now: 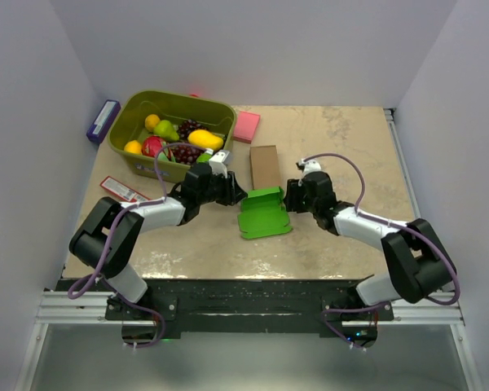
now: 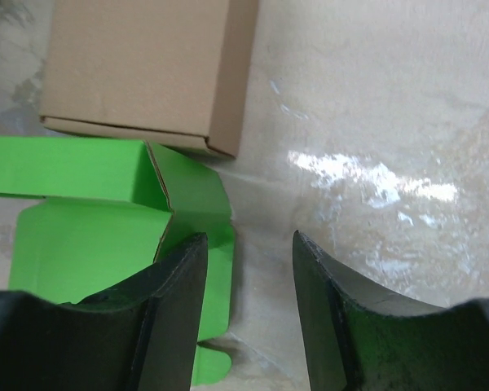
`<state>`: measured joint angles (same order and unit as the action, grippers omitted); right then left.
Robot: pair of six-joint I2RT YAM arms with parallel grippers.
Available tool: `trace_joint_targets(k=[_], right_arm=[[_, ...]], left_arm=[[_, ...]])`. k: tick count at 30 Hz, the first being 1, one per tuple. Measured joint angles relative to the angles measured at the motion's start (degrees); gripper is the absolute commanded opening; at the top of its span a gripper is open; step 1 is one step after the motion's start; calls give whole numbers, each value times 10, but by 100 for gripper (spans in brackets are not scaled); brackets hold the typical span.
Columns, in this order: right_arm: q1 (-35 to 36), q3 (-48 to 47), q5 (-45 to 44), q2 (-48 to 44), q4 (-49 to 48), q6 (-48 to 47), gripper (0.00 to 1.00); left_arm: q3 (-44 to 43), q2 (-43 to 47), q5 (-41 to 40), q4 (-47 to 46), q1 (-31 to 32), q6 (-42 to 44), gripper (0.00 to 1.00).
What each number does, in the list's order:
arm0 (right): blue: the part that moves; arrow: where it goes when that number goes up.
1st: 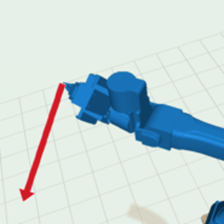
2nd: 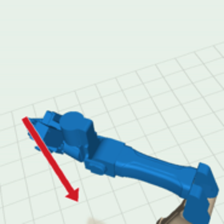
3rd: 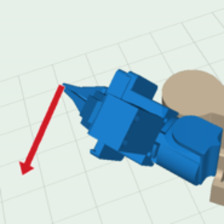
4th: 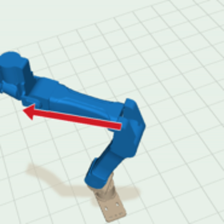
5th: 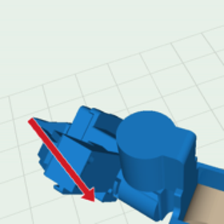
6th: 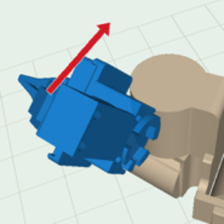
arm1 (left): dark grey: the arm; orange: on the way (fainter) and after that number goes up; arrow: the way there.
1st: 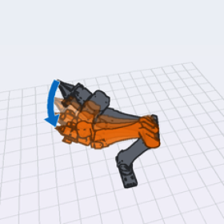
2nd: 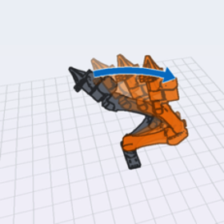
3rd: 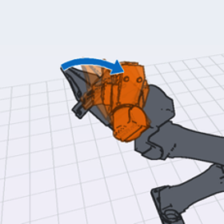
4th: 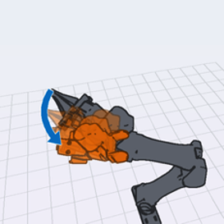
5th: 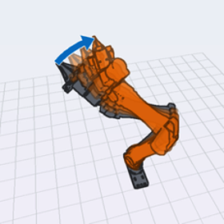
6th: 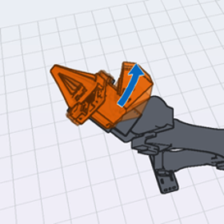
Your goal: Fold the paper box
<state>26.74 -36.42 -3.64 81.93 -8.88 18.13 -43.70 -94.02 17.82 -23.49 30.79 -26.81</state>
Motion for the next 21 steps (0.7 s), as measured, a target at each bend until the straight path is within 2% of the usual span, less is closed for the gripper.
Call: trace_joint_targets(k=[9, 21], right_arm=[[0, 0, 23, 42, -91, -50, 49], [-7, 0, 76, 62, -143, -98, 45]], left_arm=[[-2, 0, 2, 5, 0, 5, 35], [-3, 0, 7, 7, -7, 15, 35]])
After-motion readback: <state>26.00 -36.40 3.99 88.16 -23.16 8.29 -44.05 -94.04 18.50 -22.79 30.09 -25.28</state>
